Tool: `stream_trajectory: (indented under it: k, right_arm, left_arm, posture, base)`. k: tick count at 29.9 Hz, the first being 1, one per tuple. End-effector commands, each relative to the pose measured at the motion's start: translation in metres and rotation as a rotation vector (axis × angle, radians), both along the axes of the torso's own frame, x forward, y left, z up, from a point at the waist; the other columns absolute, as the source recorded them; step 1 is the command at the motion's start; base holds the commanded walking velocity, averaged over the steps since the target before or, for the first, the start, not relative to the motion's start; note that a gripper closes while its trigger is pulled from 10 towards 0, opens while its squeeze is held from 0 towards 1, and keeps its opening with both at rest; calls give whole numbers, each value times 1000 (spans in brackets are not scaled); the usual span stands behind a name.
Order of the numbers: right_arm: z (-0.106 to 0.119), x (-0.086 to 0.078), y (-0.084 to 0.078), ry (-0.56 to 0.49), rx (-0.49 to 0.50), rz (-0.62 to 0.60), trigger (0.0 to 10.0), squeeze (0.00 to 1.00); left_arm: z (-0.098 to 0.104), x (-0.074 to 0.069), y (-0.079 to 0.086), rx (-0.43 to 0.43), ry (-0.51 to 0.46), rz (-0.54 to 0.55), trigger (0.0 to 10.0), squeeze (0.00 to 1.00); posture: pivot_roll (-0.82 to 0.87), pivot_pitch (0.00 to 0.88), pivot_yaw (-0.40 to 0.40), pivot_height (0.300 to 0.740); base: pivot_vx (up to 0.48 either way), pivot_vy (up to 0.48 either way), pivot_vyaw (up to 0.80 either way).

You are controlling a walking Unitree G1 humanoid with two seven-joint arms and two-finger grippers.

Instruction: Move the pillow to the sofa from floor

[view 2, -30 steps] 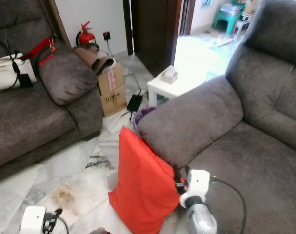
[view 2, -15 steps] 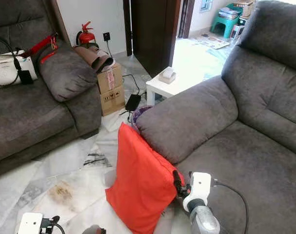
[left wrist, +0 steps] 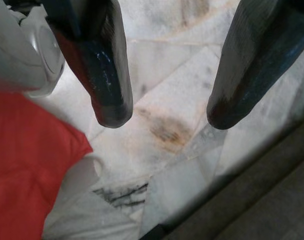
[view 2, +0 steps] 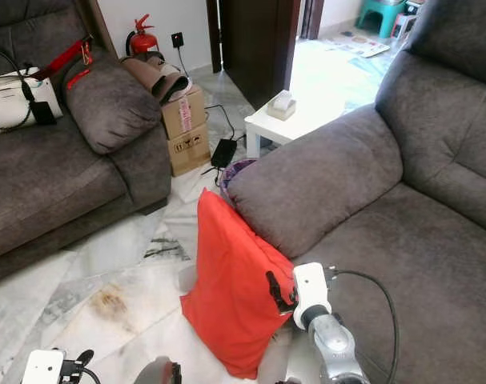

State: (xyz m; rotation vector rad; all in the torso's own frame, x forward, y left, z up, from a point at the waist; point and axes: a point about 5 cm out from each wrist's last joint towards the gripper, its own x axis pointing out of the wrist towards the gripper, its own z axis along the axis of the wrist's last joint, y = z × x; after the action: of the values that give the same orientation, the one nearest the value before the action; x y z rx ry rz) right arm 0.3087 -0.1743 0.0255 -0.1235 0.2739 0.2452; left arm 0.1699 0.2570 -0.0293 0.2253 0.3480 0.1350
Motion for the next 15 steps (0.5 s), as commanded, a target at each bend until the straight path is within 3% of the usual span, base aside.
stream_trajectory:
  k: [1,9,10,11,12,15]
  right_arm:
    - [-2,-2,-4,14,-12,-3,10000,1000]
    - [-5,-2,-8,65,13,-19,10000,1000]
    - [-5,-2,-8,70,13,-18,10000,671]
    - [-5,-2,-8,70,13,-18,10000,671]
    - [-5,-1,-8,72,8,-16,10000,0]
    - [-4,0,-8,74,0,-12,10000,0]
  left_arm:
    - [1,-7,1,9,5,-10,10000,0]
    - [17,-10,-5,18,-35,-30,10000,0]
    - [19,-10,-6,18,-38,-31,10000,0]
    - [19,-10,-6,18,-38,-31,10000,0]
    - [21,-10,-6,18,-43,-33,10000,0]
    - [29,-12,-9,18,-50,-33,10000,0]
  posture:
    - [214,245,63,645]
    - [227,258,71,645]
    - [229,259,71,645]
    - [229,259,71,645]
    - [232,262,71,645]
    - [238,266,70,645]
  base:
    - [0,0,0]
    - [0,0,0]
    - [0,0,0]
    - [0,0,0]
    - [0,0,0]
    - [0,0,0]
